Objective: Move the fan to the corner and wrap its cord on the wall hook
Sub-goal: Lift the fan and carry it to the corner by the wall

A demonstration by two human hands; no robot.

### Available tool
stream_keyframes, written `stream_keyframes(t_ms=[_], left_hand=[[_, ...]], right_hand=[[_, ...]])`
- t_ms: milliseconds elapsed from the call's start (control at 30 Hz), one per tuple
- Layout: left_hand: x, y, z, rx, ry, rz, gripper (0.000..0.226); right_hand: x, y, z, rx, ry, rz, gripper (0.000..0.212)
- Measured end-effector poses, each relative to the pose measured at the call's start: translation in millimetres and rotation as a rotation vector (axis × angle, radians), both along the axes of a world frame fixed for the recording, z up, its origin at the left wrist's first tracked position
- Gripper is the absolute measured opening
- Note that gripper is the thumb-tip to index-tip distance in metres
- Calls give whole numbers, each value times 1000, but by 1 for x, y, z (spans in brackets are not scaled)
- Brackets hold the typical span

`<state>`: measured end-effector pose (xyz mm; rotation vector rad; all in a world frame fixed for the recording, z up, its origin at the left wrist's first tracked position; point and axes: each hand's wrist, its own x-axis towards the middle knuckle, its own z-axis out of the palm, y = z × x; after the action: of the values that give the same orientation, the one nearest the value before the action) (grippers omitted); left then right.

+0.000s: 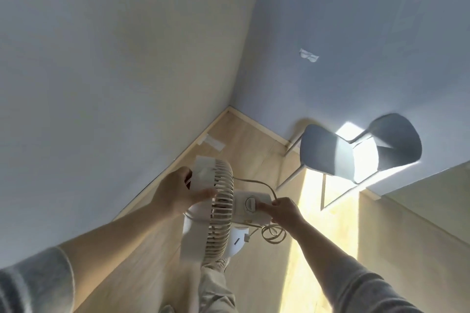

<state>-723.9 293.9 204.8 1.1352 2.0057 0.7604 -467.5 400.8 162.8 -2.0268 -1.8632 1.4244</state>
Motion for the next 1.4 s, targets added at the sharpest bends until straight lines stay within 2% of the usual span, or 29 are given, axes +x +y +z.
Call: stream_keyframes(t_ms=[100, 233, 400, 500, 600, 967, 1100, 1267, 1400], left_hand=[[-7, 47, -1, 2, -23, 12, 71], [-12, 109, -4, 0, -15, 31, 76], [-14, 177, -7, -5, 17, 49, 64], [-21, 216, -8, -12, 24, 54, 68], [-35, 254, -14, -22, 1, 41, 67], [-98, 414, -30, -37, -61, -41, 61], [-115, 465, -22, -39, -52, -47, 72], [-122, 527, -24, -40, -59, -13, 73], [-120, 572, -32, -66, -54, 49, 73]], right_hand=[[-9, 48, -5, -1, 2, 3, 71], [-16, 112, -12, -28, -13, 15, 49], [-23, 182, -13, -76, 15, 4, 52], [-31, 219, -11, -76, 9, 23, 39], [-42, 258, -12, -75, 10, 17, 36], [-95, 398, -19, -80, -20, -44, 39], [-111, 450, -17, -47, -37, -50, 37], [-121, 520, -18, -43, -5, -37, 50], [-124, 577, -28, -51, -7, 28, 39]])
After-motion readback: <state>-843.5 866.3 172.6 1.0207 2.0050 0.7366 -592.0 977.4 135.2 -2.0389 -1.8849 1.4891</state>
